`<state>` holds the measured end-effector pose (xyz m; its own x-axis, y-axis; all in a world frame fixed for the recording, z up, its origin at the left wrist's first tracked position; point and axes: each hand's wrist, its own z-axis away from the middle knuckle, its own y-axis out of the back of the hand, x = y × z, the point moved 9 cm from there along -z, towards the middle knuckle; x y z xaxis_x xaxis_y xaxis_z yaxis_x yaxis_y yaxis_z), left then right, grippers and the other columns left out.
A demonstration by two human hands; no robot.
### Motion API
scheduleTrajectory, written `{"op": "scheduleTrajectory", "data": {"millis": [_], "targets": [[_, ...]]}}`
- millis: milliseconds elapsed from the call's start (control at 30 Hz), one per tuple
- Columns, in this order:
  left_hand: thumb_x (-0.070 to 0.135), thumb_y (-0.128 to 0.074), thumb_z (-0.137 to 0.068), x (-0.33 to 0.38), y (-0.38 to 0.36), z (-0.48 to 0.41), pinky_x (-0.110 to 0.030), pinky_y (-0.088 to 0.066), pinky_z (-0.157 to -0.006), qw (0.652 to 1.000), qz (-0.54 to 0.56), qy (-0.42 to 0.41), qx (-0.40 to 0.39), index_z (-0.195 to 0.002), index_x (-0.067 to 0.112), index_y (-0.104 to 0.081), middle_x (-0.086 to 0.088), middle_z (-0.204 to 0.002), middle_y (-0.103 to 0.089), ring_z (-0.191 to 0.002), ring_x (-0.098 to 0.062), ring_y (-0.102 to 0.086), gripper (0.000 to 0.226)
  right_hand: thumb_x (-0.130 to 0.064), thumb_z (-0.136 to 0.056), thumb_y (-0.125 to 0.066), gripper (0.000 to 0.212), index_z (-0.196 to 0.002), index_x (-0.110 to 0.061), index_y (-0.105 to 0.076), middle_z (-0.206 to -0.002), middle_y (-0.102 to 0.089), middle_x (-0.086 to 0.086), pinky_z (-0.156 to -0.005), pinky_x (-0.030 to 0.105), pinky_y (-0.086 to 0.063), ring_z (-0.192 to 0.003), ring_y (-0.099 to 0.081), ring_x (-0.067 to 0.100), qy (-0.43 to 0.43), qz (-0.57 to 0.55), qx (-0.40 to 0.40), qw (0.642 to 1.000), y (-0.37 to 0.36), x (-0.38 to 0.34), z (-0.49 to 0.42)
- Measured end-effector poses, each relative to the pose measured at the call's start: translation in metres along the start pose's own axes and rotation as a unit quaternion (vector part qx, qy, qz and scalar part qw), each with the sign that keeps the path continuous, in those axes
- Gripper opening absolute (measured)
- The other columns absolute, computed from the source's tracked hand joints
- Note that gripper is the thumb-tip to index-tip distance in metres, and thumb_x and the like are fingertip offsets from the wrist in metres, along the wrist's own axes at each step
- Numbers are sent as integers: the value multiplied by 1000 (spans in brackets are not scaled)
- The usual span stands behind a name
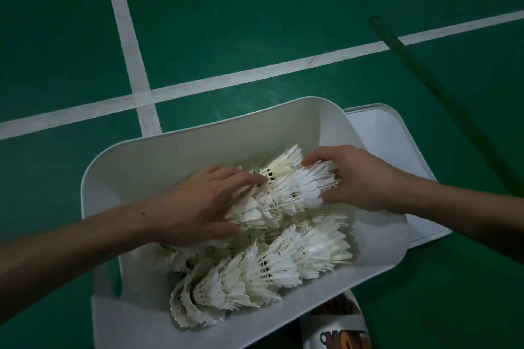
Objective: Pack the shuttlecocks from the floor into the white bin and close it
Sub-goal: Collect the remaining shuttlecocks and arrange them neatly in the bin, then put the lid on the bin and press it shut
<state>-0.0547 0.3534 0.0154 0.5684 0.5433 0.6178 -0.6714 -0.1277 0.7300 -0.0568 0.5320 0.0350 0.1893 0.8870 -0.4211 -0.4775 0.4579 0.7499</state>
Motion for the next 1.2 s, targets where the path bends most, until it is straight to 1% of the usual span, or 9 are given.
{"op": "scheduleTrajectory", "data": {"millis": [167,267,433,567,700,800,933,1100,1200], "targets": [[62,-54,-81,4,10,-4,-26,-30,-107,1000,13,3,2,-139,47,-23,18,-145,-30,-126,2,-25,68,-20,-75,-77,75,-139,-35,-41,-136,-51,-4,-98,29,-45,-118,-52,15,6,36,-19,999,3,-2,6],[66,-46,-81,16,28,-15,-24,-27,-107,1000,4,-11,20,-142,37,-30,14,-146,-32,-125,3,-27,70,-21,-74,-79,74,-138,-32,-44,-138,-51,-5,-101,34,-47,-120,-54,13,10,13,-8,1000,15,-7,14],[64,-42,-78,49,74,-53,-18,-31,-98,997,-23,-46,65,-139,30,-38,11,-143,-38,-117,3,-36,70,-28,-69,-78,36,-103,-27,-66,-100,-68,-15,-83,33,-58,-89,-67,0,31,-110,114,987,72,-6,29],[57,-51,-84,75,112,-121,-15,-32,-91,989,-46,-83,110,-136,22,-45,2,-137,-46,-118,-8,-43,62,-38,-63,-77,41,-102,-28,-66,-104,-66,-18,-80,35,-58,-94,-65,-1,-6,-166,224,960,103,36,30],[52,-54,-89,88,102,-226,-30,-34,-105,990,-107,-85,22,-139,20,-42,-7,-139,-45,-125,-22,-44,61,-37,-67,-81,45,-108,-31,-61,-115,-62,-11,-84,38,-55,-101,-62,6,-77,-194,276,938,112,110,28],[50,-54,-90,100,79,-295,-35,-34,-106,982,-161,-96,-34,-140,17,-39,-10,-140,-43,-127,-27,-44,62,-36,-70,-81,50,-114,-29,-58,-121,-59,-9,-86,36,-52,-104,-60,11,-149,-221,301,916,107,174,36],[54,-53,-88,93,33,-356,-39,-35,-107,970,-200,-64,-124,-144,20,-32,-12,-146,-36,-128,-30,-42,69,-36,-73,-80,60,-126,-24,-53,-126,-54,-6,-91,31,-45,-107,-56,15,-235,-224,310,893,80,240,56],[63,-52,-79,73,-6,-388,-46,-33,-109,958,-216,-6,-189,-148,24,-21,-15,-148,-31,-129,-33,-41,85,-38,-71,-80,73,-132,-24,-43,-133,-43,2,-102,33,-39,-122,-45,20,-323,-226,247,885,6,283,91],[56,-55,-85,55,-18,-392,-47,-33,-108,955,-211,27,-205,-150,25,-14,-18,-145,-38,-127,-34,-43,83,-34,-73,-80,81,-139,-29,-31,-141,-29,3,-99,22,-32,-117,-39,11,-350,-257,208,877,-32,284,110]]}}
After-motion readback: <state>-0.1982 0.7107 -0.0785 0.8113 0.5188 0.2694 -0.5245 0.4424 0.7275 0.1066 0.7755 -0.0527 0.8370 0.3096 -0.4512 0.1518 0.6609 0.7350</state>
